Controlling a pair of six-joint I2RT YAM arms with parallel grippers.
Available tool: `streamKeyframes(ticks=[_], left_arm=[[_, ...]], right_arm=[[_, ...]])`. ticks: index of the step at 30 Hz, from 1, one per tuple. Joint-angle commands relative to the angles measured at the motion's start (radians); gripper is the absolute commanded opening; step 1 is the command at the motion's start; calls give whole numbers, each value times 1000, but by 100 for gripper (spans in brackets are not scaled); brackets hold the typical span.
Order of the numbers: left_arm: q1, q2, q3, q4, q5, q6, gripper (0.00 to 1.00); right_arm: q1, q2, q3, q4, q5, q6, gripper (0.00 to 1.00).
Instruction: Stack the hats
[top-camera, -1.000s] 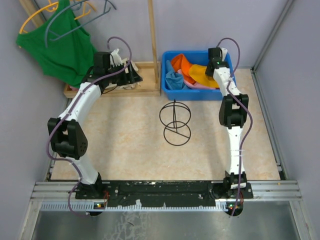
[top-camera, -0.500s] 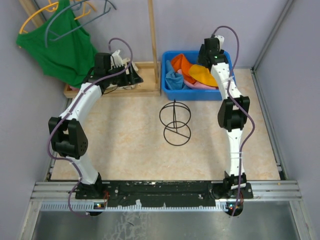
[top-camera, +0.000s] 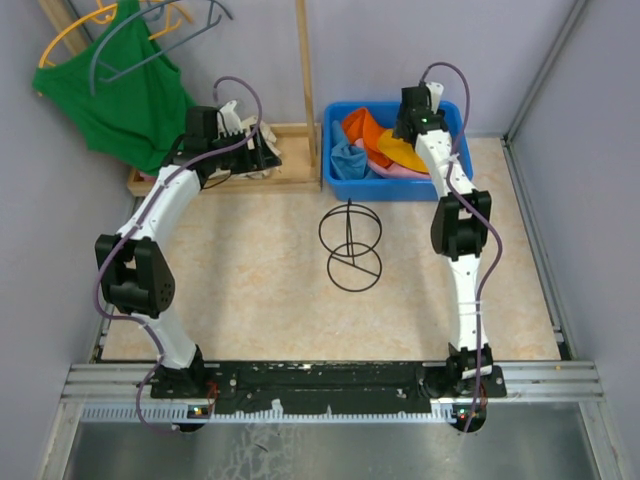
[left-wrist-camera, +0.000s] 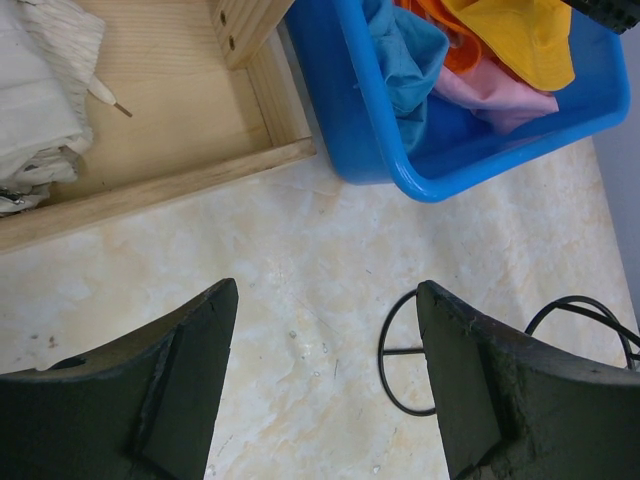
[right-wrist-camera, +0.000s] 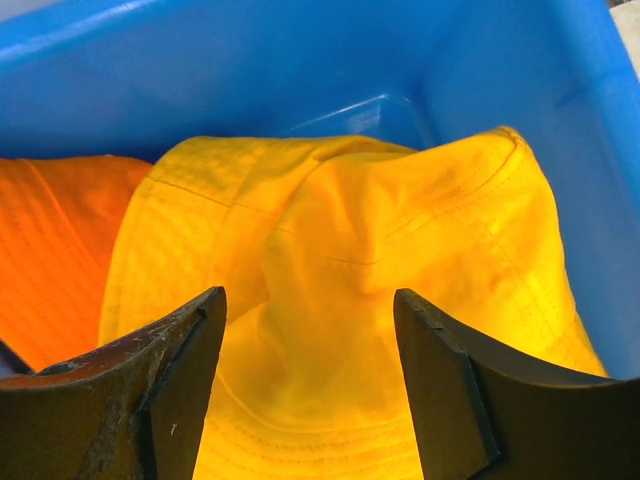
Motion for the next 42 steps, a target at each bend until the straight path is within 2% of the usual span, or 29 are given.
streamKeyframes(ticks=[1, 6, 8, 11, 16, 24, 30, 34, 38, 42], left_arm=[[11, -32, 9, -12, -5, 20, 79], [18, -26, 17, -17, -6, 21, 79], [19, -21, 21, -21, -5, 20, 79], [19, -15, 26, -22, -4, 19, 79], [19, 12, 67, -27, 13, 13, 79], [17, 114, 207, -70, 31, -48, 76], [7, 41, 108, -23, 54, -78, 74], [0, -53, 46, -17, 39, -81, 74], [-7, -179, -78, 16, 7, -92, 75], [-26, -303, -209, 60, -9, -131, 75]], right_arm=[[-10, 32, 46, 15, 38, -11, 67], [-15, 54, 45, 15, 29, 2, 62], [-14, 57, 49, 16, 33, 3, 49], [-15, 50, 52, 14, 48, 3, 23], [-14, -32, 30, 7, 68, -16, 0], [53, -319, -51, -2, 25, -60, 0], [92, -511, -21, -139, -16, -32, 0], [101, -656, -66, -260, -128, -4, 0], [154, -881, -271, -239, -178, 8, 0], [255, -1056, -543, -141, -139, 11, 0]])
